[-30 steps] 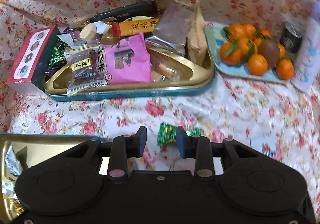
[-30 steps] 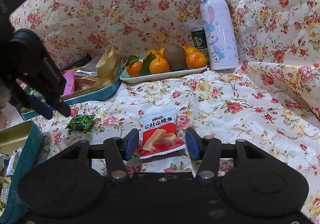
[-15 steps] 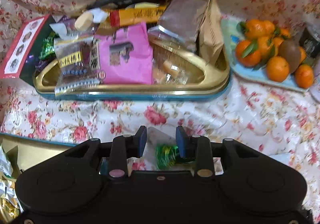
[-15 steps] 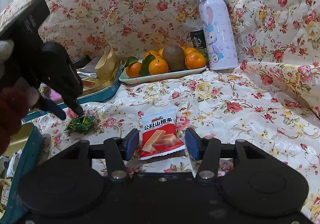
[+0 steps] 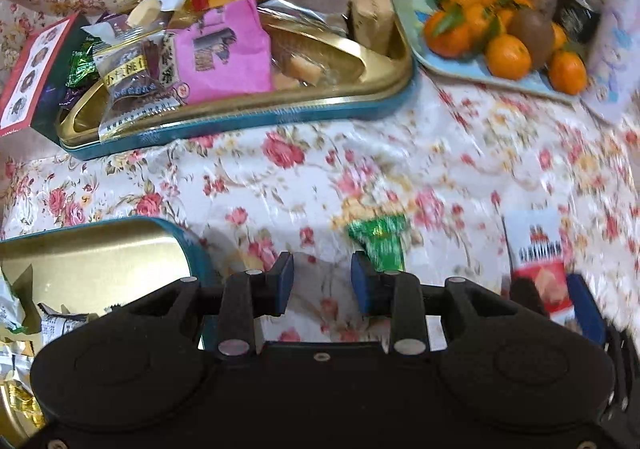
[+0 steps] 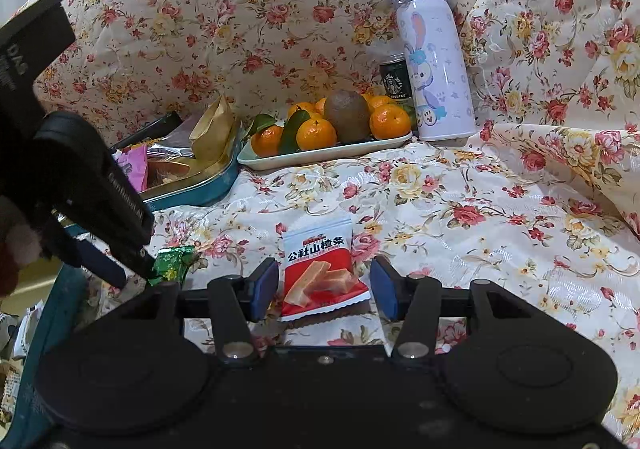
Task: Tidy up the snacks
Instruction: 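Close the left tool on the green wrapped candy while the right tool approaches the red hawthorn packet, then lift the green candy with the left tool while the right tool closes on the hawthorn packet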
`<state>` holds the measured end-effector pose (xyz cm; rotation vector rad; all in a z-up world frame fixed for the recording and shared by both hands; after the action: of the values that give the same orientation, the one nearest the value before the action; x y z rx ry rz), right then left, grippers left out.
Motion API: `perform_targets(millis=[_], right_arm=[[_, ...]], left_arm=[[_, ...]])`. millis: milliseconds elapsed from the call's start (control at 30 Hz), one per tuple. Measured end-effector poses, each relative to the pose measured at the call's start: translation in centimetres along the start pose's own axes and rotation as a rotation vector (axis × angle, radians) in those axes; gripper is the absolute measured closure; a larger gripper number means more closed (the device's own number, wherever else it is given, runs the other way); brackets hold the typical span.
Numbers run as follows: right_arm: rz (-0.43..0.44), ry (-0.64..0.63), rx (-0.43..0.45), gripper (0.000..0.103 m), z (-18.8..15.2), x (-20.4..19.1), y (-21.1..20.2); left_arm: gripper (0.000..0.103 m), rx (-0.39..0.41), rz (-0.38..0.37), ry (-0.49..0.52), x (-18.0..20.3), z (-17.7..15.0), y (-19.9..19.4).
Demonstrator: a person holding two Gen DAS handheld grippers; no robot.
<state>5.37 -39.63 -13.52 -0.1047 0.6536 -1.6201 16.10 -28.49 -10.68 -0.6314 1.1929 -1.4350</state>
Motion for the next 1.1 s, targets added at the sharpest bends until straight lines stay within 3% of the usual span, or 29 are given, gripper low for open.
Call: perform_targets(millis=[133,300,400,667,1100], right_arm=[[0.0,0.0,0.0,0.05,0.0,0.0,0.0],[-0.001,0.001,0.001,0.05,0.0,0.0,0.0],[-0.001,0.001,0.002,0.05,0.0,0.0,0.0],[-0.002,0.002,0.003,0.05,0.0,0.0,0.0],[-0.003,0.001,0.004,0.05,0.0,0.0,0.0]], left_arm=[[0.061,0.007,-0.018,0.023,0.5,-0.9,-1.0],[0.061,0.071,-0.118,-0.112,-0.8,0.2,-2.9],[0.061,0.072,-0.159,-0.136,-0.6,0.8,-3.1],[0.061,0.063,-0.145,-0.083,1.9,0.5,-1.8],[0.061,0.029,-0.12,-0.104,1.5,0.7,-0.2]])
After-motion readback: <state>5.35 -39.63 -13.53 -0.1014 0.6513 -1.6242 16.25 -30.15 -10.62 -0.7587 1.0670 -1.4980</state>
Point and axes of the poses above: each gripper's, at about its wrist camera, not at the fingertips, and y roughly the way its jaws point, x to its right, z to its top, the point moved 6 cm from there along y, roughly the way its jaws point, and after that the axes turned 13 degrees about z, right-handed, at the moved point
